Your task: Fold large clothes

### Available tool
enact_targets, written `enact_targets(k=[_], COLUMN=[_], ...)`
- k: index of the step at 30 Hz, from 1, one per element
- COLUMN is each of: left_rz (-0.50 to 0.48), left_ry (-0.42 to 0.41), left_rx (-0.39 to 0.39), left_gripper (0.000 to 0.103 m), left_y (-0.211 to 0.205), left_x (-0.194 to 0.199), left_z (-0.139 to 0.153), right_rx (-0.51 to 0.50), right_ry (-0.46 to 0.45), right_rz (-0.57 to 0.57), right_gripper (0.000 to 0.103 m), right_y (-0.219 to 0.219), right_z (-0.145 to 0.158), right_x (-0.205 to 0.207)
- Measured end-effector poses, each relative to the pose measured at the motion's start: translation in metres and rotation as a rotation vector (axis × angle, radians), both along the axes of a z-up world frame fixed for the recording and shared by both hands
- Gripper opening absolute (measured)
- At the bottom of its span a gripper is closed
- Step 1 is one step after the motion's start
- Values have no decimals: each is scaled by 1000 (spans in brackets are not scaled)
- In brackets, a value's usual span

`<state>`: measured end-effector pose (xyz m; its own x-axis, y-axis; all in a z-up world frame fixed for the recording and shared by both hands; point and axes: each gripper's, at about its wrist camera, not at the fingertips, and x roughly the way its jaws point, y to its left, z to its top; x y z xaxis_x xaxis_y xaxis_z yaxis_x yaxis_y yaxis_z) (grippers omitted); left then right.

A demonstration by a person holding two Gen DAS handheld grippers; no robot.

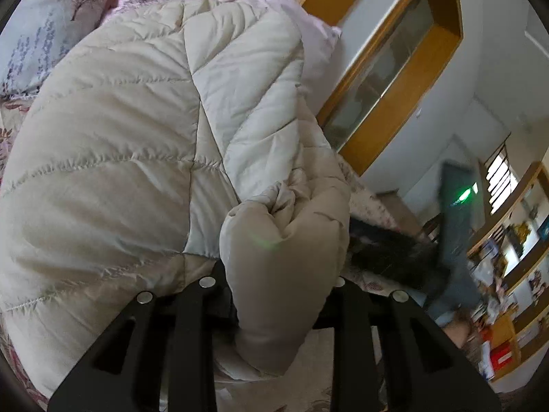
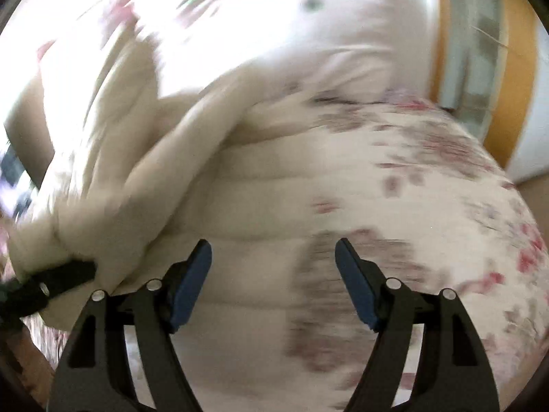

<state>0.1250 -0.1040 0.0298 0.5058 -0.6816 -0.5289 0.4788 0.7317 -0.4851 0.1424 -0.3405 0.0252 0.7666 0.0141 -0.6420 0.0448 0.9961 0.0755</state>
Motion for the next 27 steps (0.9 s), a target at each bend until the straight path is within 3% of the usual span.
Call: enact_targets(k=[3, 8, 11, 18, 19, 21, 22, 23, 27], left_rz=[-3, -22, -60, -95, -96, -98, -99, -102, -148], left_ry=[-33, -147, -180, -176, -177, -178, -178, -178, -154], left_rx=[68, 227, 319, 386, 392, 398, 401, 402, 349], left_gripper=[30, 32, 33, 33, 34, 35, 35, 37, 41], left_y=[-9, -26, -45, -52, -51, -51, -50, -53, -39], left_x=[-3, -15, -23, -18, -18, -18, -16, -16, -23], left_z=[0, 3, 0, -9, -8, -8, -7, -6, 10], right_rx=[149, 314, 370, 357, 355, 350, 353, 363, 424], right_ry=[-39, -94, -75, 6, 12, 34, 46, 51, 76], right_rz=[2, 163, 239, 289, 283, 267, 261, 256, 233], right_gripper=[75, 75, 75, 69, 65, 46, 29, 22, 16], right_y=[-29, -24, -12, 18, 19, 18, 17, 15, -2], right_z=[18, 50, 55, 50, 49, 45, 43, 40, 29], right_x=[-2, 10, 30, 64, 65, 70, 72, 73, 78])
